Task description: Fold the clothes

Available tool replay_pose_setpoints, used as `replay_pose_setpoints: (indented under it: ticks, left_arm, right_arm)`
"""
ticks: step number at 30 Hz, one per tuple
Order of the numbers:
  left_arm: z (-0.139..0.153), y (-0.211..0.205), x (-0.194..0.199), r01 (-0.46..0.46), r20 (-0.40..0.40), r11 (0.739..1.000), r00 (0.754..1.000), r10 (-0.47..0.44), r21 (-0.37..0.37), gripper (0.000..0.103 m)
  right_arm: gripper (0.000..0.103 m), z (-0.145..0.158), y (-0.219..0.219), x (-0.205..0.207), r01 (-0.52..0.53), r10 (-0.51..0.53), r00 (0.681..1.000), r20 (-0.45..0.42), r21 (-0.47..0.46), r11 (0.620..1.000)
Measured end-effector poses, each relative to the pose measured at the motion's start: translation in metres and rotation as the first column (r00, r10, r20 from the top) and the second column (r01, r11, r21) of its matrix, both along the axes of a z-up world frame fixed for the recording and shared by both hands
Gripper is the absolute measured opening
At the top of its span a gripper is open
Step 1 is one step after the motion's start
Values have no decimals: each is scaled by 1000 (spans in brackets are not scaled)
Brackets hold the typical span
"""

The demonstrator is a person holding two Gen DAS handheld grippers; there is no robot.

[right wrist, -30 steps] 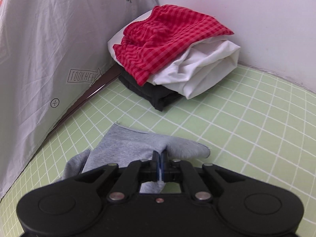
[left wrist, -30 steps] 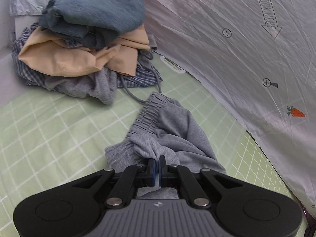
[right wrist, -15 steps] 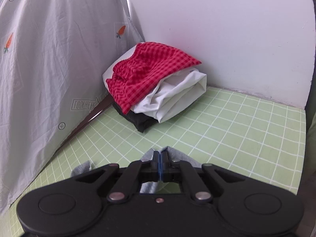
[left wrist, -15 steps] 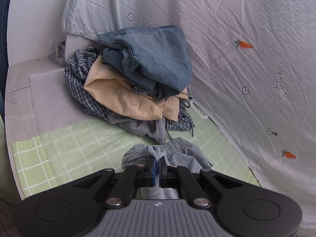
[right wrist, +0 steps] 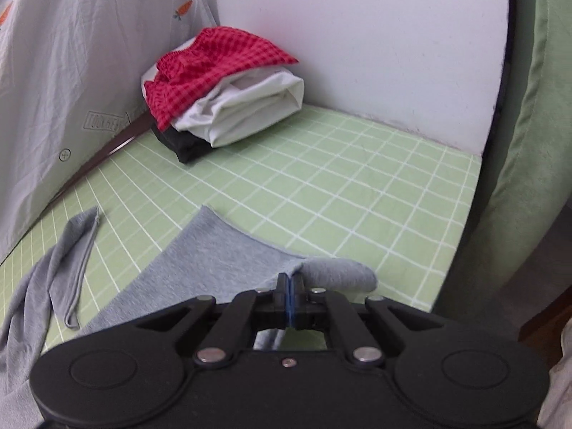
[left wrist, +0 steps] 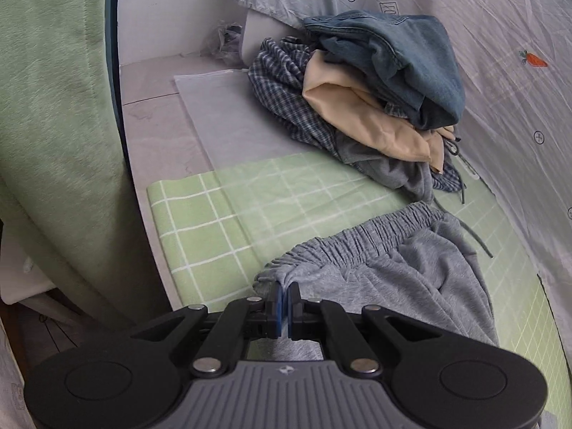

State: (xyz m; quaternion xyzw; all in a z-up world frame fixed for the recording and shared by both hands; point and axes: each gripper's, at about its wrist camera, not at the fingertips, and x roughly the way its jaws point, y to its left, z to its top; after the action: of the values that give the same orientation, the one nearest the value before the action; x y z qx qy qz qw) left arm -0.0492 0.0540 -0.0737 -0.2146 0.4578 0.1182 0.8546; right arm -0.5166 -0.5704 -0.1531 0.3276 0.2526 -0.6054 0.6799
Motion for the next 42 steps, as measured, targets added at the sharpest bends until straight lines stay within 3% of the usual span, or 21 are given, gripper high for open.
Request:
replay_pose_setpoints:
  ticks: [6,13,26,27,28,30,36,38,39,40,42]
  left_arm:
    - [-7,-17,-5,32,-30,997,999,-30,67,8]
    - [-2,-37,-8,66,-23,993,998,-64,99,39]
    - [12,-76,-22,114,17,977,993,-119,179,59]
    - [14,-80,-24,120,23,975,992,-126,187,61]
    - [15,-83,-25,125,27,973,991,-132,193,63]
    - [17,-91,-28,136,32,970,989,-145,203,64]
    - [16,-117,-43,172,30,962,983,-183,213,67]
    - [16,-126,-48,184,27,959,981,-194,214,67]
    - [15,-131,-51,191,24,958,979,-201,214,67]
    - [14,-135,-53,199,22,956,978,-208,215,67]
    - [12,-144,-58,214,17,952,975,-223,217,68]
  right_arm:
    - [3,-16,4,-2,-14,15,1000,-15,63,998]
    - [12,-14,-4,-9,-1,2,1000,-9,62,998]
    - [12,-10,-31,-43,19,-18,1000,-24,41,999]
    - [16,-12,-34,-44,11,-9,1000,-24,50,999]
    - [28,-15,-36,-44,1,0,1000,-24,59,998]
    - [41,-21,-41,-44,-18,21,999,-31,80,997]
    - [41,-41,-54,-46,-42,37,999,30,178,983]
    - [41,-44,-56,-46,-57,47,997,54,185,981]
    - [34,-45,-57,-46,-69,60,997,53,181,981]
    - [18,-45,-58,-45,-87,80,996,47,174,981]
    - [2,-42,-59,-45,-105,102,994,23,141,984]
